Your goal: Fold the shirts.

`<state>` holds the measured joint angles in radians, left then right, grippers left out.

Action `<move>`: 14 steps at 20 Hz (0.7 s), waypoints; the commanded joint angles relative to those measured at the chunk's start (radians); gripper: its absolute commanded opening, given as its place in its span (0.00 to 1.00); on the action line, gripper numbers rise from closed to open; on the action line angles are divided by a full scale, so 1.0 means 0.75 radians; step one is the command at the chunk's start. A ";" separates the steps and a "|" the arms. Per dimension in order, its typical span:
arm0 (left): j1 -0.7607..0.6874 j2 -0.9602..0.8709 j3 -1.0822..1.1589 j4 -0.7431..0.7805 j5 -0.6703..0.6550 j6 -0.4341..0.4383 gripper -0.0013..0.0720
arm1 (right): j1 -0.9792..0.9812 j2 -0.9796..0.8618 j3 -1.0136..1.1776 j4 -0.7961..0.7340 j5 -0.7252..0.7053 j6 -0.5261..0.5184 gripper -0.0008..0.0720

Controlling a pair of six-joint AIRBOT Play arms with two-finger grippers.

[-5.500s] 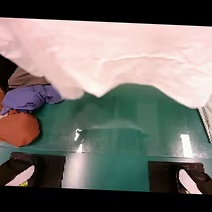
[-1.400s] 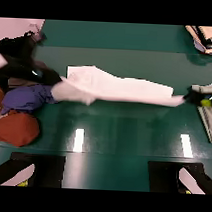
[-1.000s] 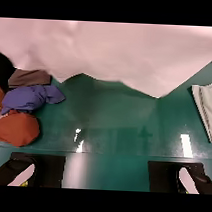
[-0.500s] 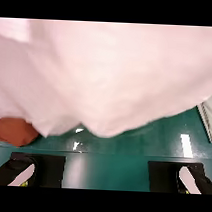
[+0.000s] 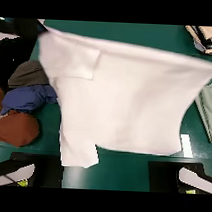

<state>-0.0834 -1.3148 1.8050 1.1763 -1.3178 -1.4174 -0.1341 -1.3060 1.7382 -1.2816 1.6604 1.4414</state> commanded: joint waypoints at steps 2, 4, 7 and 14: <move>0.001 -0.410 -0.033 -0.013 0.126 0.053 0.05 | 0.104 -0.354 -0.122 -0.134 -0.164 -0.001 0.03; 0.002 -0.538 -0.017 -0.012 0.231 0.086 0.05 | 0.104 -0.499 -0.033 -0.133 -0.241 -0.003 0.03; 0.002 -0.629 0.005 -0.010 0.361 0.121 0.05 | 0.104 -0.635 0.136 -0.133 -0.317 -0.002 0.03; 0.094 -0.629 0.112 0.026 -0.041 0.135 0.04 | 0.104 -0.555 0.090 -0.133 -0.237 -0.003 0.03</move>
<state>-0.0380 -1.7775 1.8656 1.1709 -1.1870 -1.3243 -0.0566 -1.7531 1.8523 -1.3735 1.4742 1.4403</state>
